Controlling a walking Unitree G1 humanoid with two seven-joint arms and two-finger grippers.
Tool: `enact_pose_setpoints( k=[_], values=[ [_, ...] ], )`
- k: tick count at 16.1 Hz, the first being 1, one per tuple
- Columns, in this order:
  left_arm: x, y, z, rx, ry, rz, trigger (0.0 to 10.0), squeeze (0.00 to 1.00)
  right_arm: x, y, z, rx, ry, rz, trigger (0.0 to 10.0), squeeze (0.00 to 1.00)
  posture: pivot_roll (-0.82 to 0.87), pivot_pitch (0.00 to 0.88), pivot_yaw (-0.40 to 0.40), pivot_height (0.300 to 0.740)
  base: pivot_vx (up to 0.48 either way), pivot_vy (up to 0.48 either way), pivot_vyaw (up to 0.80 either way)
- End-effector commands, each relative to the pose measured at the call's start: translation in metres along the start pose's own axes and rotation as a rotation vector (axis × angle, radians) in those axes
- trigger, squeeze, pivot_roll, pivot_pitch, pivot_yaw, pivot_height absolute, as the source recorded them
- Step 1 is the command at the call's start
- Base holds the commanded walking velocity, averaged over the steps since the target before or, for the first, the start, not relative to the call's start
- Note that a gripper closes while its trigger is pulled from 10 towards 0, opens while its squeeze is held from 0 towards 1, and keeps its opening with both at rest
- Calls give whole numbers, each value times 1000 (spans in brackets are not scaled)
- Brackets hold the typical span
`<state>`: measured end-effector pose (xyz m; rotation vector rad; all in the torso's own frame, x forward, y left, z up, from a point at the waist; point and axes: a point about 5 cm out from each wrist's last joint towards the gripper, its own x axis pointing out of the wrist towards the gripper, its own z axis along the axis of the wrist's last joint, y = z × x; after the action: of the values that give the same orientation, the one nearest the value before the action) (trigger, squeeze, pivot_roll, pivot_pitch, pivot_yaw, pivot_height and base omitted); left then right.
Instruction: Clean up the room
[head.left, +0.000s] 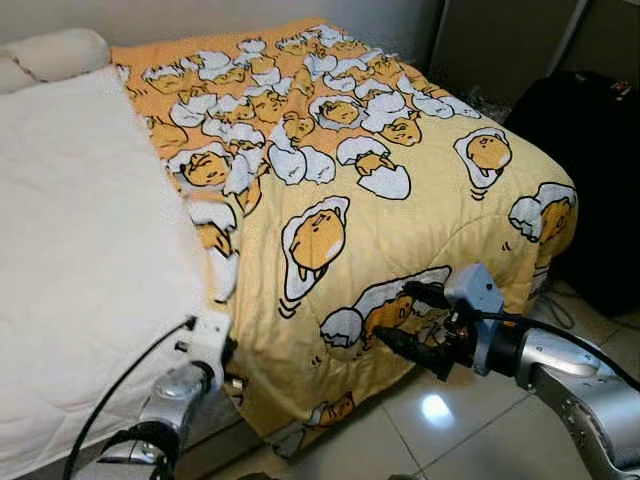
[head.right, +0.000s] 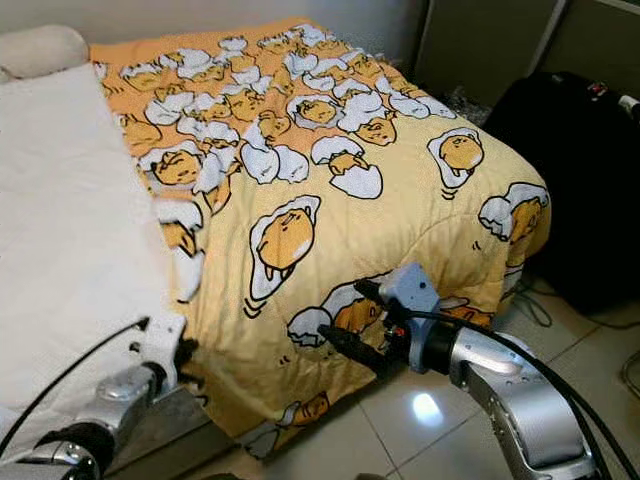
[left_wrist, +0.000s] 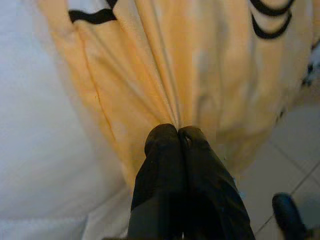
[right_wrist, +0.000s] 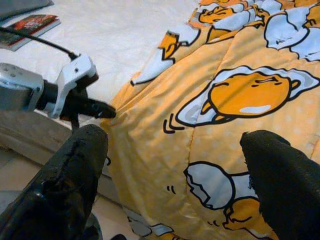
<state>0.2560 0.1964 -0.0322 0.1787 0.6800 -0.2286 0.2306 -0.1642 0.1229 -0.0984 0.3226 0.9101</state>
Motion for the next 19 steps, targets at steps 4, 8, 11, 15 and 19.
enact_pose_setpoints(
  k=[4, 8, 11, 15, 19],
  values=[
    [-1, 0, 0, 16, -9, -15, 0, 0, 2, -1, 0, -10, -12, -10, 10000, 0, -215, 0, 77, 740, 0, 0, 0],
    [-8, 4, -21, 121, 107, -50, 0, 0, 1, 0, -3, -4, -18, -21, 10000, 0, -214, 0, 92, 740, 0, 0, 0],
    [-13, 3, -35, 121, 171, -116, 0, 0, 2, 0, -5, -1, -22, -26, 10000, 0, -210, 0, 102, 740, 0, 0, 0],
    [-9, 15, -4, -14, 4, -67, 10000, 1000, 3, -4, -6, 23, -64, -100, 10000, 0, -211, 0, 133, 740, 0, 0, 0],
    [-21, 48, 43, -135, -343, 135, 10000, 1000, -3, -18, -10, 57, -117, -297, 10000, 0, -177, 0, 124, 740, 0, 0, 0]
  ],
)
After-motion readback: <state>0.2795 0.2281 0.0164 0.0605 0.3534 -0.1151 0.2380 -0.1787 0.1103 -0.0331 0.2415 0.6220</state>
